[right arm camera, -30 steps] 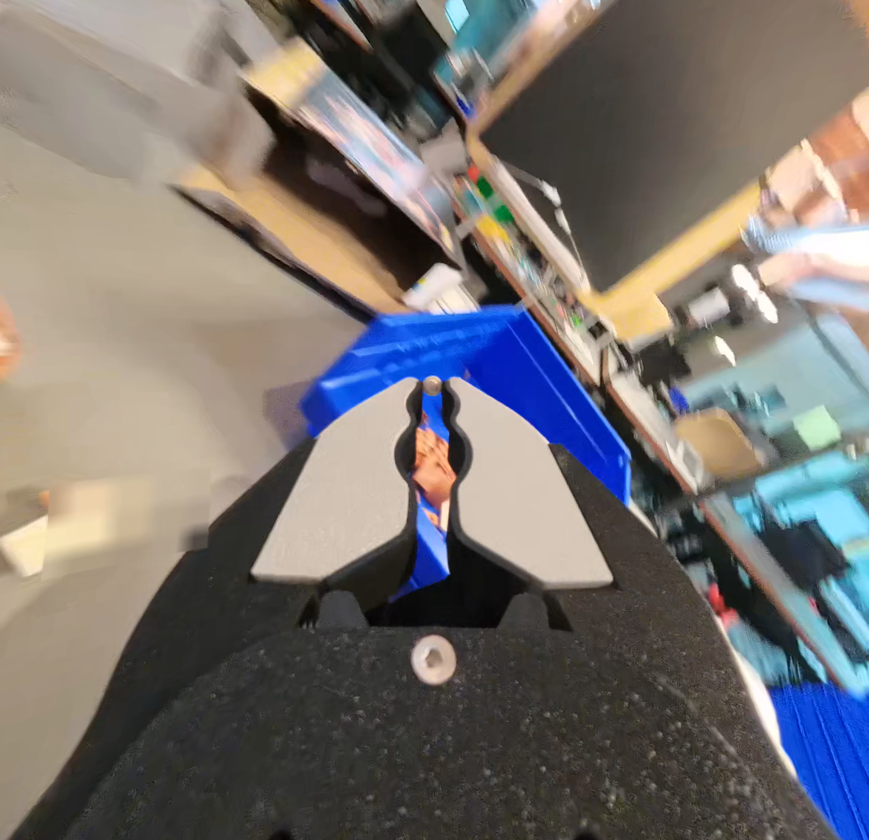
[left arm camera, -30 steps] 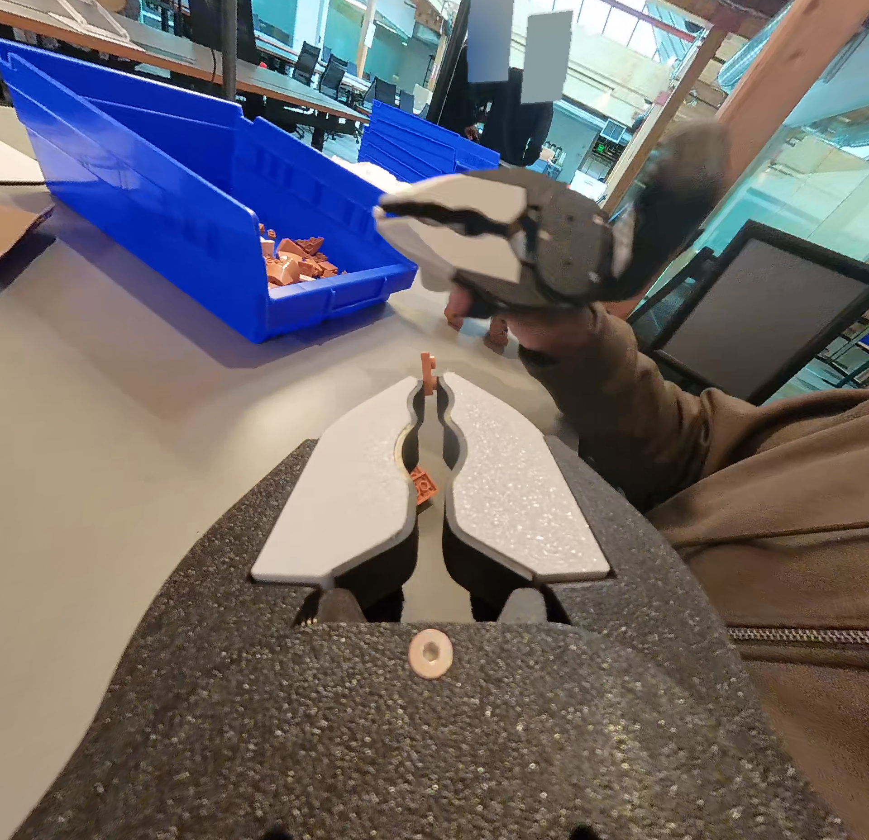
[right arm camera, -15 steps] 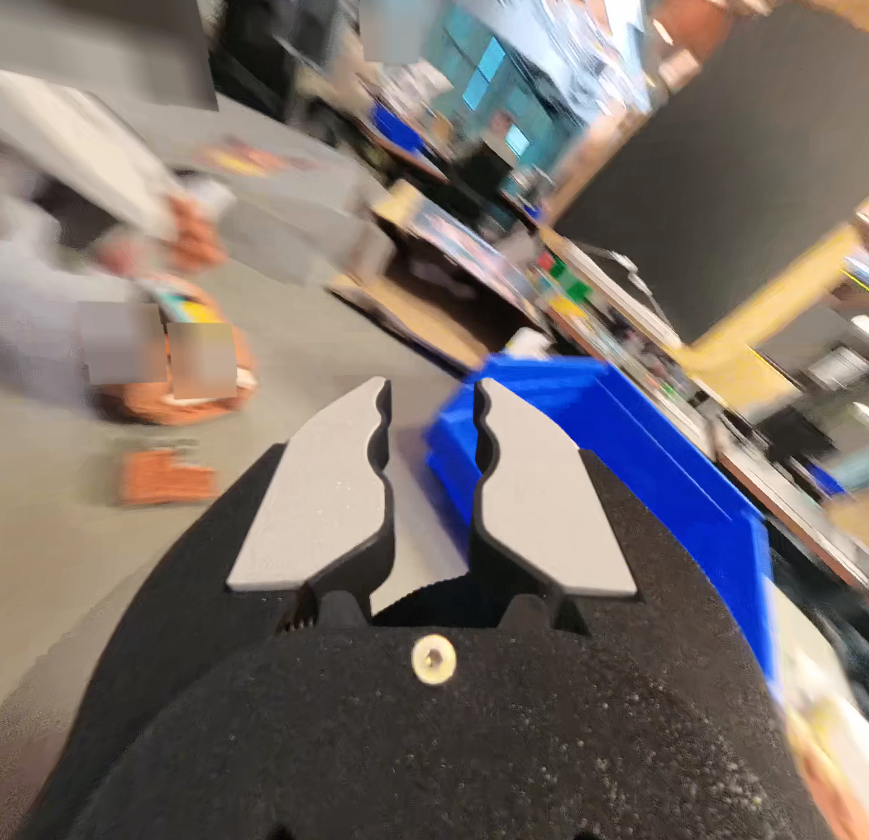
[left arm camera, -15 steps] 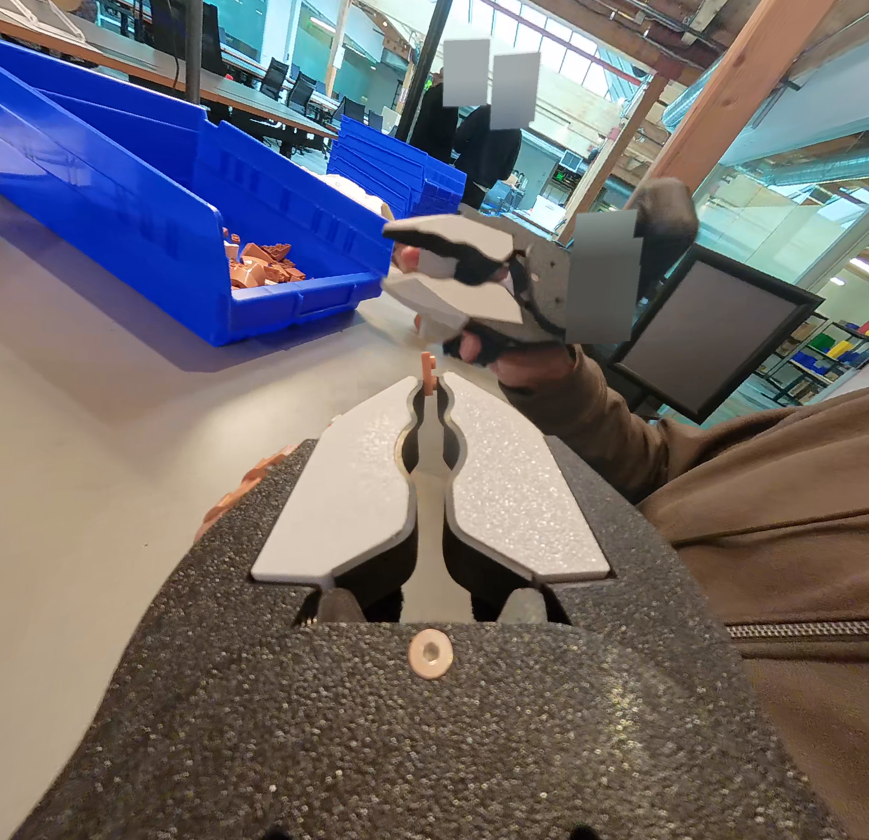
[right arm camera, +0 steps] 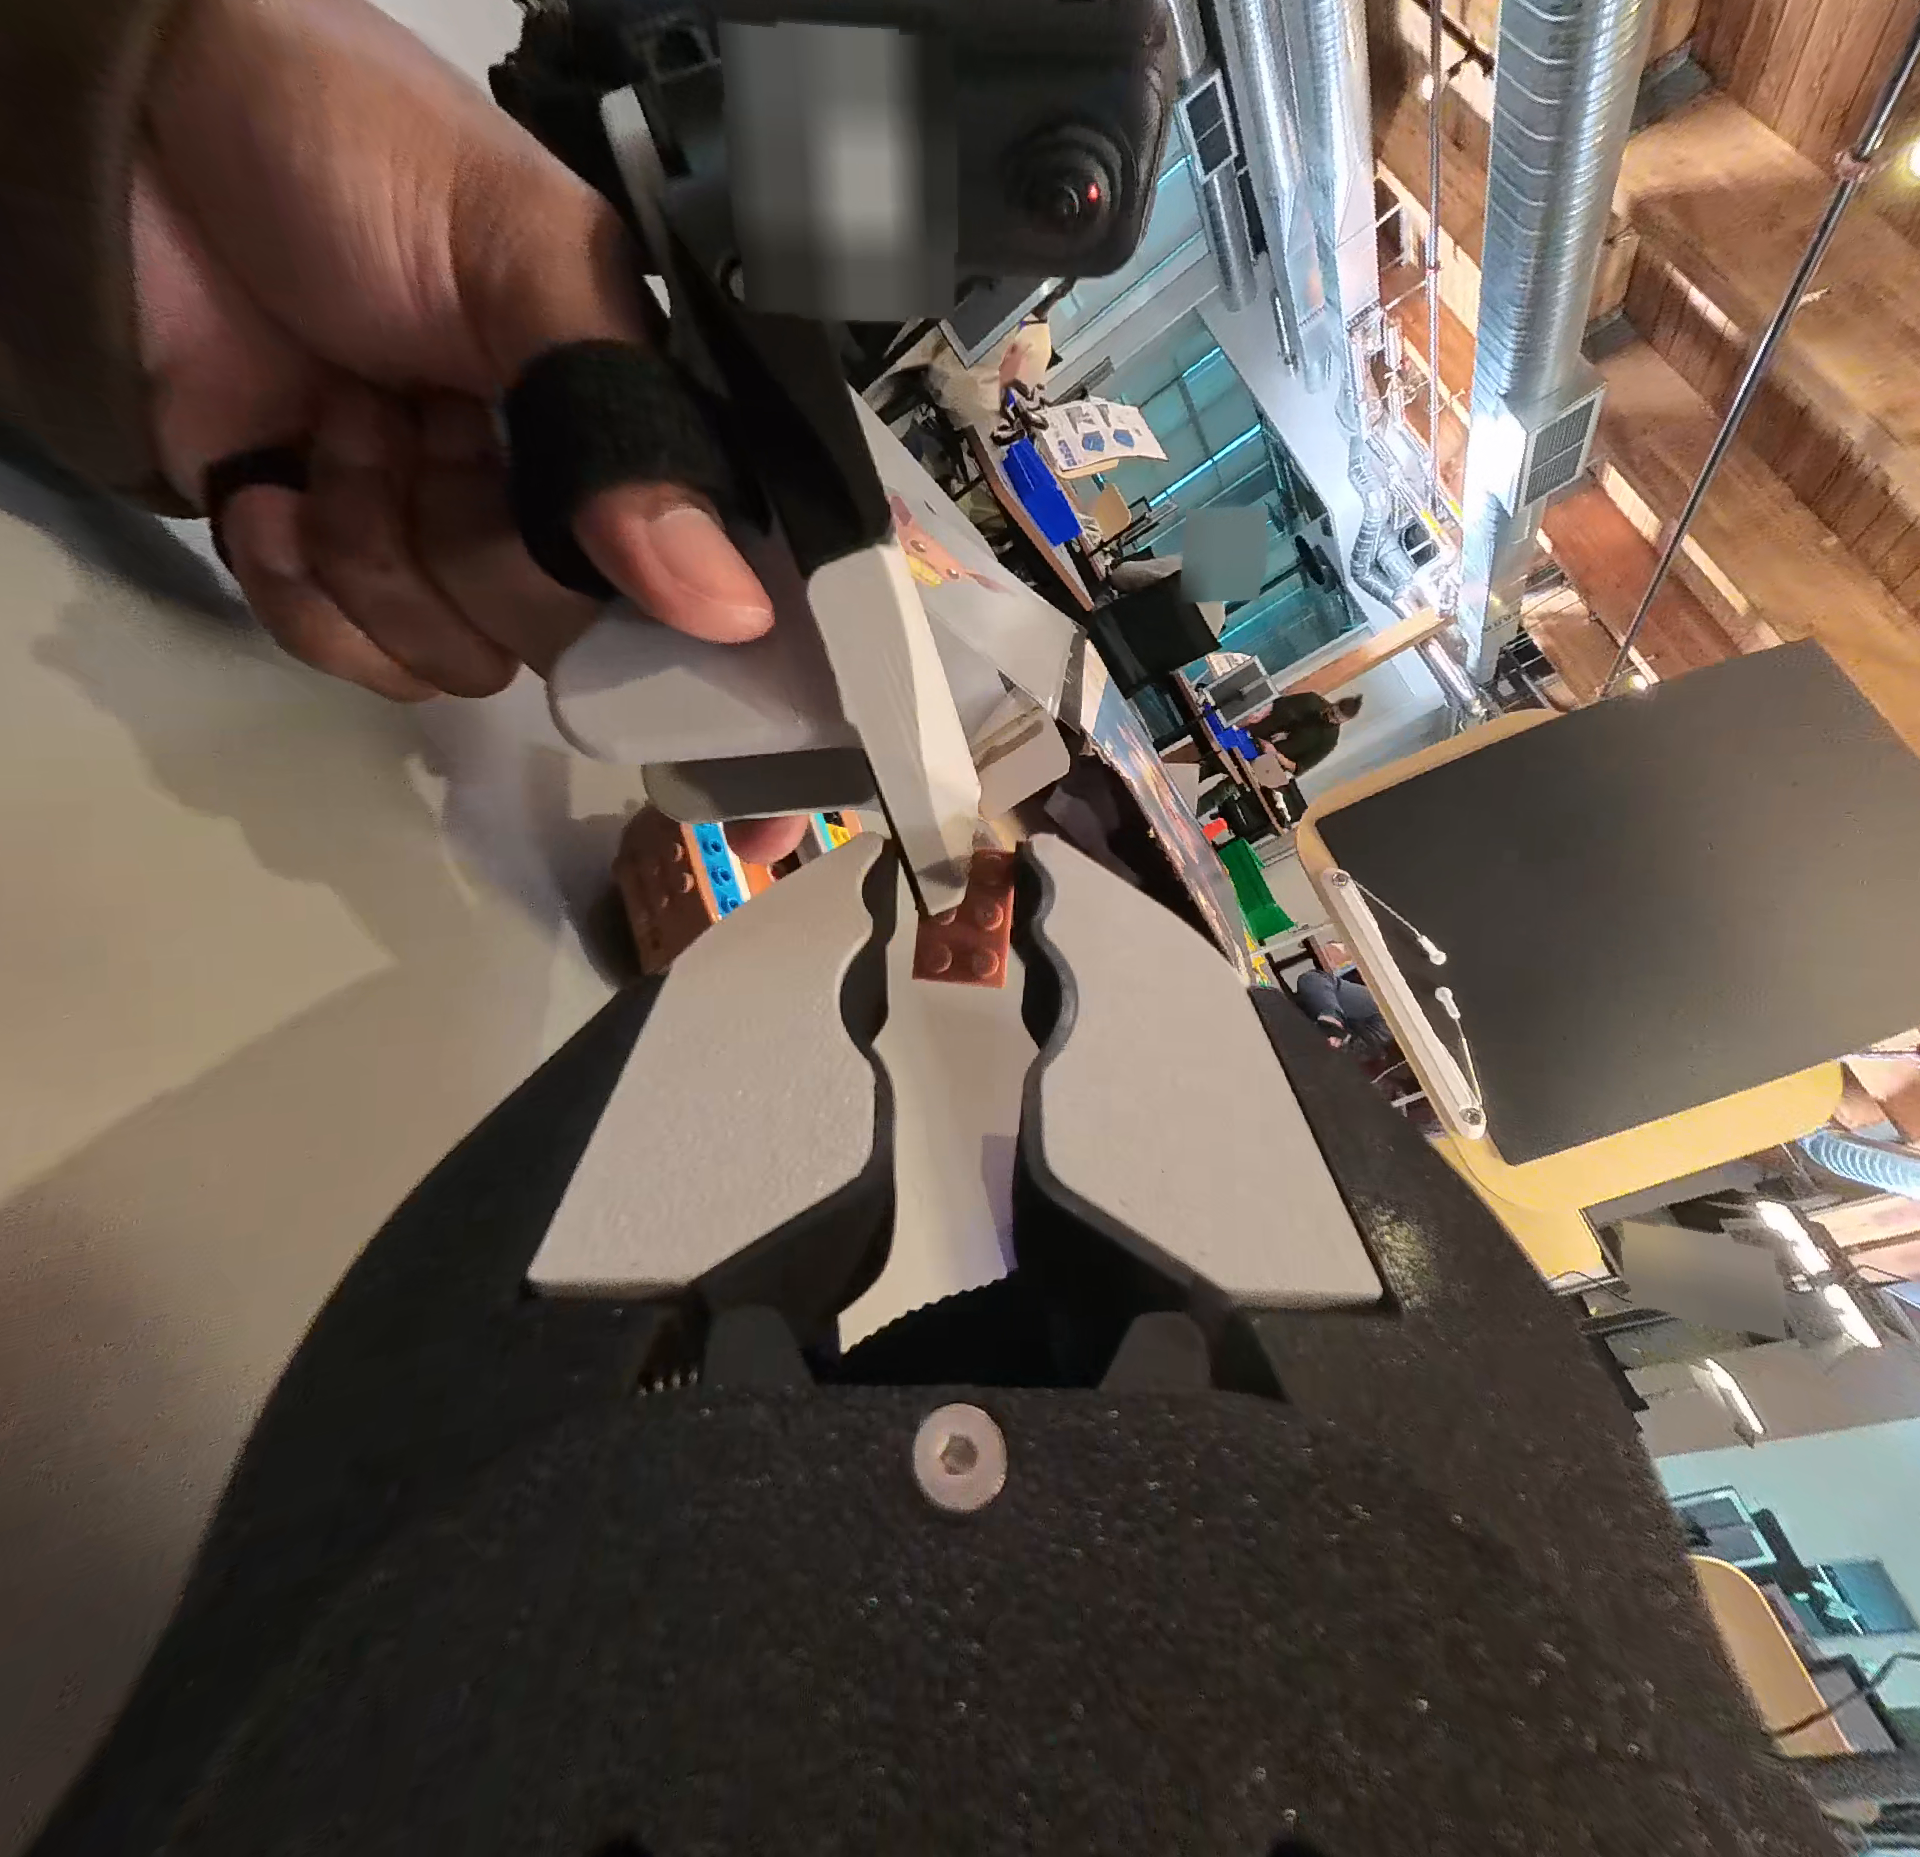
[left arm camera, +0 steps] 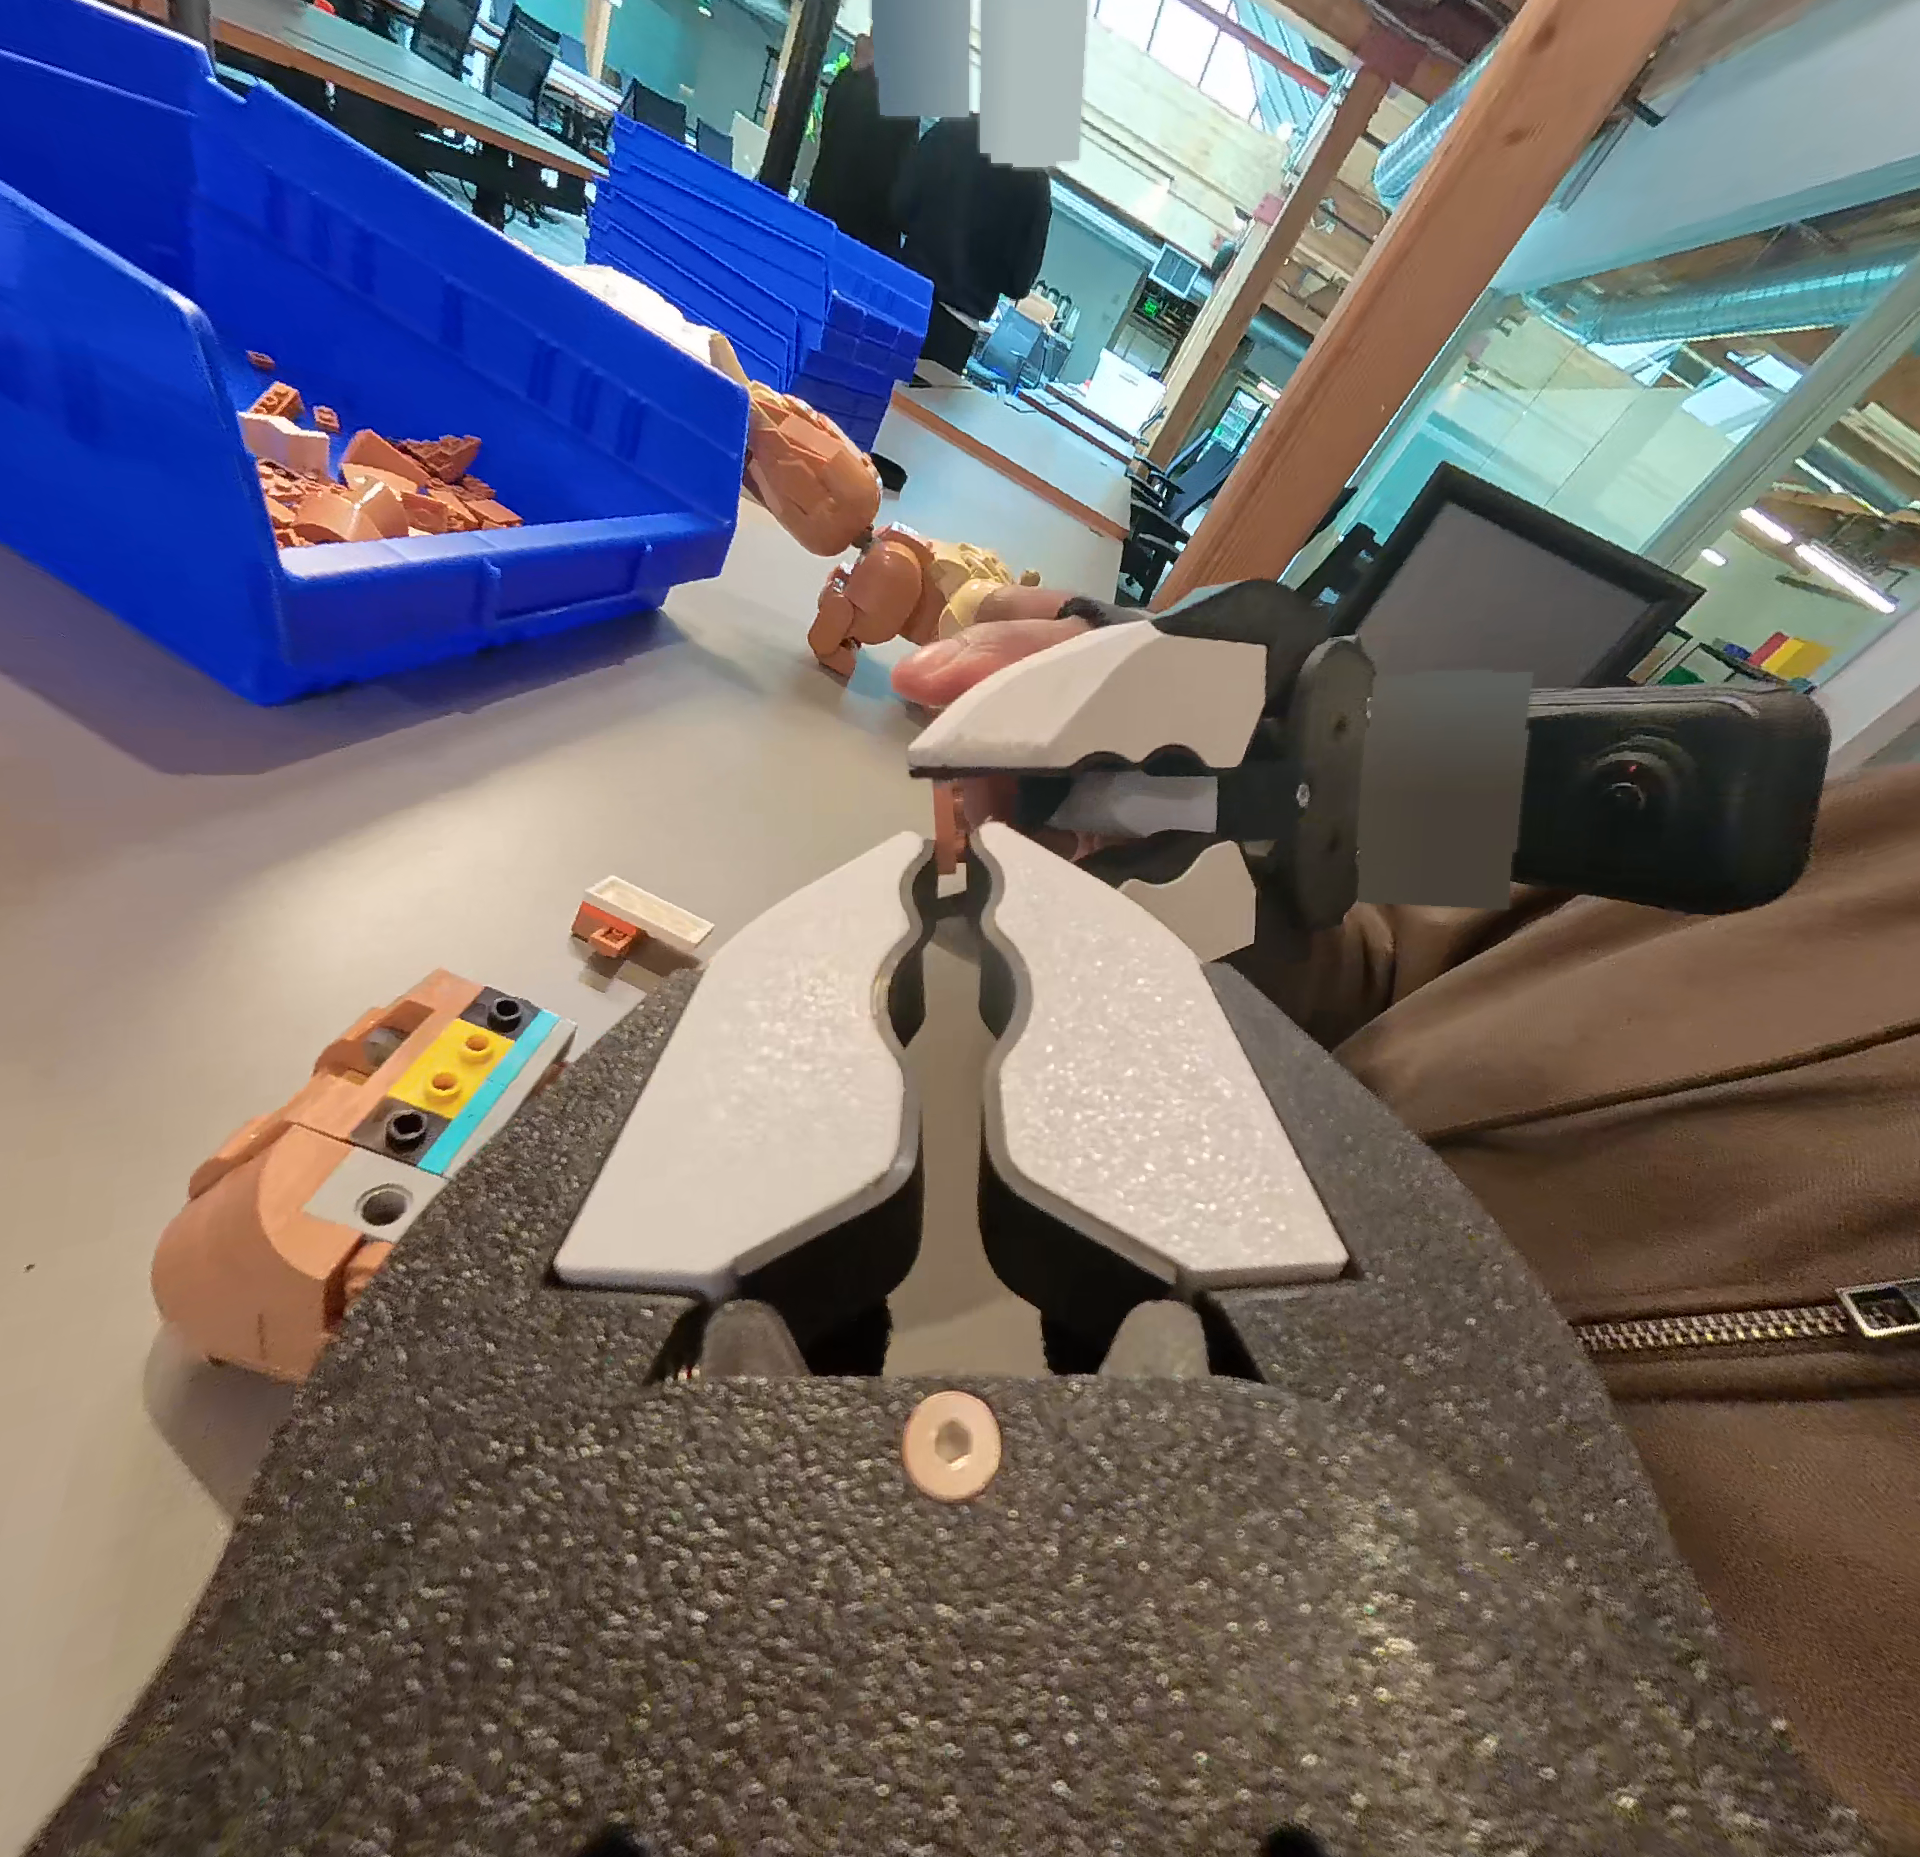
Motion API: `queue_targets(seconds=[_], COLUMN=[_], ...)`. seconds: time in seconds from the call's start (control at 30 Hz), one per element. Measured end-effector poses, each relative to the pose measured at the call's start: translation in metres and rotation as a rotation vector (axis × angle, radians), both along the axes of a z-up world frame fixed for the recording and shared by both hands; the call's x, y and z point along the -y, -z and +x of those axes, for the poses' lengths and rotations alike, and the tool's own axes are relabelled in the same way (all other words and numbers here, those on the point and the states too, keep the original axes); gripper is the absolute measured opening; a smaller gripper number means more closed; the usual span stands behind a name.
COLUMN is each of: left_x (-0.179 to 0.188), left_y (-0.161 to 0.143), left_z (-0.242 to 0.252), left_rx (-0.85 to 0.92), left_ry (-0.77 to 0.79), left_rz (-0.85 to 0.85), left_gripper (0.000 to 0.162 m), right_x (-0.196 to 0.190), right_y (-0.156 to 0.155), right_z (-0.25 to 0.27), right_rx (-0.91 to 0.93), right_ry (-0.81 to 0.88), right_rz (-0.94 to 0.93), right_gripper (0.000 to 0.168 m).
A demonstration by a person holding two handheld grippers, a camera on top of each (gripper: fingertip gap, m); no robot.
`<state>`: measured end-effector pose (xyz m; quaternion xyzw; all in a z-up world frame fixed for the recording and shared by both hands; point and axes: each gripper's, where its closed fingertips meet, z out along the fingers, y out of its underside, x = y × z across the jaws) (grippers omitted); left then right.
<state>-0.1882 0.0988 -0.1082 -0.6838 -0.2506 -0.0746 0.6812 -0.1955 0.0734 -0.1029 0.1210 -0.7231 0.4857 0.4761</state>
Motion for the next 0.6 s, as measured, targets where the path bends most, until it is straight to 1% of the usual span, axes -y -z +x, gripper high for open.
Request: queue_targets(seconds=[0.13, 0.2, 0.23, 0.27, 0.37, 0.43, 0.5, 0.6], left_x=[0.002, 0.005, 0.006, 0.006, 0.006, 0.006, 0.011, 0.015], left_y=[0.002, -0.002, -0.002, -0.002, -0.004, -0.004, -0.005, -0.011], left_z=[-0.003, -0.003, -0.003, -0.003, -0.002, -0.006, -0.014, -0.015], left_rx=[0.01, 0.017, 0.019, 0.02, 0.023, 0.024, 0.025, 0.021], left_ry=[-0.01, -0.005, -0.006, -0.003, 0.004, -0.019, -0.073, -0.075], left_rz=[0.008, 0.035, 0.04, 0.041, 0.052, 0.055, 0.063, 0.105], left_gripper=[0.005, 0.005, 0.005, 0.005, 0.005, 0.005, 0.012, 0.014], right_x=[-0.002, -0.007, -0.007, -0.007, -0.007, -0.01, -0.022, -0.061], right_y=[0.003, 0.005, 0.006, 0.006, 0.005, 0.002, -0.006, -0.021], right_z=[-0.007, -0.013, -0.013, -0.012, -0.011, -0.018, -0.039, -0.102], right_rx=[-0.01, -0.018, -0.01, -0.001, -0.003, 0.004, 0.02, 0.091], right_ry=[0.043, 0.081, 0.077, 0.063, 0.047, 0.06, 0.125, 0.348], right_rz=[0.039, 0.059, 0.06, 0.056, 0.056, 0.049, 0.027, -0.03], right_gripper=[0.02, 0.024, 0.023, 0.017, 0.016, 0.016, 0.016, 0.016])
